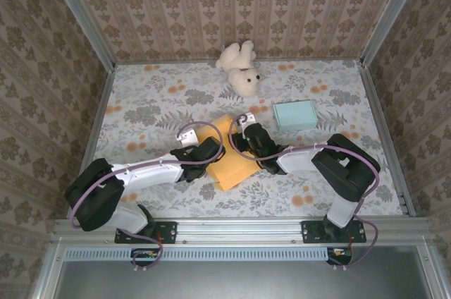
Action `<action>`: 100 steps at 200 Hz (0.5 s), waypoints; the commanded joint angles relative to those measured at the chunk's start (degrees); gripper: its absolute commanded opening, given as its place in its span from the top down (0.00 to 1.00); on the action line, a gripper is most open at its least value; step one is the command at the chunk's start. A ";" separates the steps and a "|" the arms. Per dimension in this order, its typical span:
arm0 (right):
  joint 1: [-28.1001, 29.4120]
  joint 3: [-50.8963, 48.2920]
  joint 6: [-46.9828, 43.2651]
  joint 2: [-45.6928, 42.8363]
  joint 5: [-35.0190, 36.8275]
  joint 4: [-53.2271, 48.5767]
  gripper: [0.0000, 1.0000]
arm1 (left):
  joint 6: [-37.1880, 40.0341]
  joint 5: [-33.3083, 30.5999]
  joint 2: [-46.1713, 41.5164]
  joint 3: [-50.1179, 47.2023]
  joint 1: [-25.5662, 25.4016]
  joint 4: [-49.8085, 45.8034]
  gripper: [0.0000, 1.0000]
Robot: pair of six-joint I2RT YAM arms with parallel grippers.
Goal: Fold the paper box
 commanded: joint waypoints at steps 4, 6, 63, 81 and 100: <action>-0.02 1.49 -2.14 -2.13 -3.21 -0.01 0.39 | -0.54 -1.37 0.92 1.07 0.08 -0.15 1.00; -0.05 1.66 -2.26 -2.03 -2.98 -0.21 0.39 | -0.47 -1.36 0.92 1.13 0.08 -0.14 1.00; -0.12 6.33 -5.75 0.72 3.07 -1.38 0.53 | 0.87 -0.66 0.99 1.26 0.08 0.45 1.00; -0.14 7.60 -6.37 1.82 4.15 -1.40 0.62 | 1.29 -0.60 1.03 1.32 0.07 0.56 1.00; -0.14 8.68 -6.59 2.89 7.25 -1.63 0.69 | 1.31 -0.77 0.87 1.31 0.08 0.30 1.00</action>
